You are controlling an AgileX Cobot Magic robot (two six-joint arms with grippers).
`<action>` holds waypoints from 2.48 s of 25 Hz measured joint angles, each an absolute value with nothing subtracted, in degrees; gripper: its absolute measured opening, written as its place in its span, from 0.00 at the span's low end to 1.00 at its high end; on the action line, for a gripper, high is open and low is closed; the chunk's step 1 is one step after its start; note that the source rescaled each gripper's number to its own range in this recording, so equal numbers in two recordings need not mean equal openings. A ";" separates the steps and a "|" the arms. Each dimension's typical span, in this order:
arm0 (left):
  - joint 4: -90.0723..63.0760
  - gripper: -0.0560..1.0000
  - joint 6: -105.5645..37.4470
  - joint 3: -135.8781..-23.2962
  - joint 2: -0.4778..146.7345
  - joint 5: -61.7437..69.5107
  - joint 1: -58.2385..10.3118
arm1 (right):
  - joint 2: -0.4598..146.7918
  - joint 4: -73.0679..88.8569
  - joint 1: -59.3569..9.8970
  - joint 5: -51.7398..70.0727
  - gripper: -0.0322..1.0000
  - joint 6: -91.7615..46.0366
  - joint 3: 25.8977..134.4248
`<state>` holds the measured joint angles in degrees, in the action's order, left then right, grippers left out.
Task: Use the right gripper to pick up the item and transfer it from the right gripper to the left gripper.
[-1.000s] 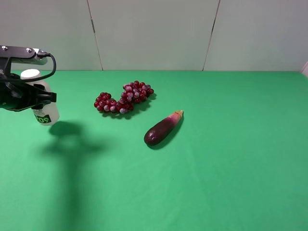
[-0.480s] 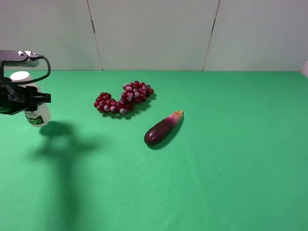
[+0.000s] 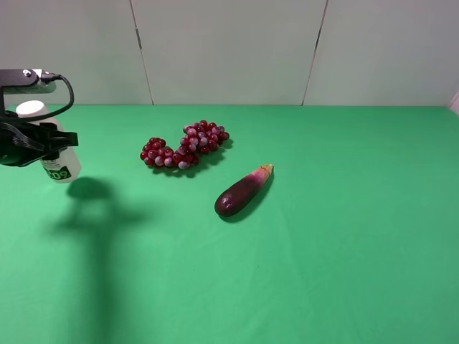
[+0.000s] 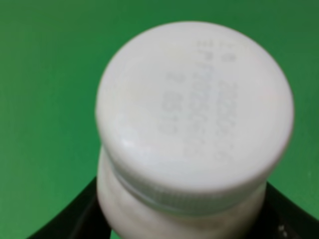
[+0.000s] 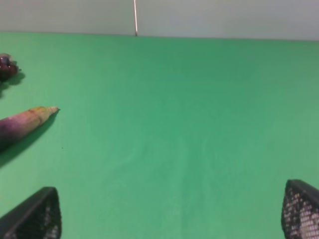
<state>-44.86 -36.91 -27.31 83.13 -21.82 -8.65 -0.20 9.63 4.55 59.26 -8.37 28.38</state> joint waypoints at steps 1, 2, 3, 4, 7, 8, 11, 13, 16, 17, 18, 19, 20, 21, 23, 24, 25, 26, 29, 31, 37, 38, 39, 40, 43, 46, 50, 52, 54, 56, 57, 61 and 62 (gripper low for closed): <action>-43.95 0.05 -36.11 -27.31 83.54 -22.02 -8.65 | -0.20 9.63 4.55 59.26 0.89 -8.37 28.38; -43.07 0.05 -35.21 -27.31 84.26 -22.22 -8.65 | -0.20 9.63 4.55 59.26 0.89 -8.37 28.38; -42.54 0.05 -34.42 -27.31 85.22 -22.26 -8.65 | -0.20 9.63 4.55 59.26 0.89 -8.37 28.38; -41.87 0.05 -33.22 -27.31 86.12 -22.25 -8.65 | -0.20 9.63 4.55 59.26 0.89 -8.37 28.38; -39.10 0.05 -28.38 -27.18 88.78 -23.17 -8.65 | -0.20 9.63 4.55 59.26 0.89 -8.37 28.38; -37.74 0.05 -26.60 -27.10 89.10 -23.63 -8.65 | -0.20 9.63 4.55 59.26 0.89 -8.37 28.38; -33.83 0.05 -22.83 -27.06 89.29 -24.35 -8.65 | -0.20 9.63 4.55 59.26 0.89 -8.37 28.38; -32.20 0.05 -21.93 -27.06 89.29 -24.53 -8.65 | -0.20 9.68 4.55 59.26 0.89 -8.37 28.38; -31.58 0.05 -21.68 -26.51 89.29 -25.15 -8.65 | -0.20 9.73 4.55 59.21 0.89 -8.37 28.38; -31.48 0.05 -21.64 -26.08 89.29 -25.53 -8.65 | -0.20 9.73 4.55 59.21 0.89 -8.37 28.38; -31.40 0.05 -21.64 -25.61 89.29 -26.14 -8.65 | -0.20 9.73 4.55 59.21 0.89 -8.37 28.38; -31.40 0.06 -21.62 -25.36 89.36 -26.38 -8.65 | -0.20 9.73 4.55 59.21 0.89 -8.37 28.38; -31.40 0.13 -21.57 -25.19 89.36 -26.92 -8.65 | -0.20 9.73 4.55 59.21 0.89 -8.37 28.38; -31.28 0.24 -21.57 -25.14 89.36 -27.78 -8.65 | -0.20 9.73 4.55 59.21 0.89 -8.37 28.38; -31.14 0.59 -21.43 -25.14 89.30 -29.23 -8.65 | -0.20 9.73 4.55 59.21 0.89 -8.37 28.38; -31.14 0.74 -21.15 -25.14 89.30 -29.36 -8.65 | -0.20 9.73 4.55 59.21 0.89 -8.37 28.38; -31.14 0.83 -20.89 -25.14 89.25 -29.44 -8.65 | -0.20 9.73 4.55 59.21 0.89 -8.37 28.38; -31.14 0.89 -20.63 -25.14 89.25 -29.44 -8.65 | -0.20 9.73 4.55 59.21 0.89 -8.37 28.38; -31.14 0.97 -20.42 -25.13 89.05 -29.44 -8.65 | -0.20 9.73 4.55 59.21 0.89 -8.37 28.38; -31.14 0.99 -20.42 -25.08 88.34 -29.44 -8.65 | -0.20 9.73 4.55 59.21 0.89 -8.37 28.38; -30.97 1.00 -25.01 -25.84 81.93 -27.88 -8.65 | -0.20 9.73 4.55 59.21 0.89 -8.37 28.38; -30.97 1.00 -26.26 -26.36 80.51 -26.70 -8.65 | -0.20 9.73 4.55 59.21 0.89 -8.37 28.38; -30.97 1.00 -27.35 -26.96 79.03 -25.55 -8.65 | -0.20 9.73 4.55 59.21 0.89 -8.37 28.38; -30.97 1.00 -28.68 -27.67 77.80 -24.06 -8.65 | -0.20 9.74 4.55 59.21 0.89 -8.37 28.38; -30.97 1.00 -32.19 -30.37 73.21 -18.45 -8.65 | -0.20 9.74 4.55 59.21 0.89 -8.37 28.38; -30.97 1.00 -33.21 -33.82 68.63 -11.53 -8.65 | -0.20 9.74 4.55 59.21 0.89 -8.37 28.38; -30.91 1.00 -33.52 -38.81 62.86 -1.09 -8.65 | -0.20 9.74 4.55 59.21 0.89 -8.37 28.38; -30.21 1.00 -33.58 -40.99 60.54 3.58 -8.65 | -0.20 9.74 4.55 59.21 0.89 -8.37 28.38; -28.85 1.00 -33.58 -42.99 58.39 7.06 -8.65 | -0.20 9.79 4.55 59.21 0.89 -8.37 28.38; -27.58 1.00 -33.58 -44.34 56.74 10.43 -8.65 | -0.20 9.79 4.55 59.21 0.89 -8.37 28.38; -27.18 1.00 -33.58 -44.82 55.91 11.65 -8.65 | -0.20 9.79 4.55 59.21 0.89 -8.37 28.38; -25.40 1.00 -32.34 -45.30 53.44 17.89 -7.42 | -0.20 9.79 4.55 59.21 0.89 -8.37 28.38; -25.03 1.00 -32.01 -45.30 52.92 19.49 -6.53 | -0.20 9.79 4.55 59.21 0.89 -8.37 28.38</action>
<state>-25.03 -32.01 -45.30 52.92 19.49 -6.53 -0.20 9.79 4.55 59.21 -8.37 28.38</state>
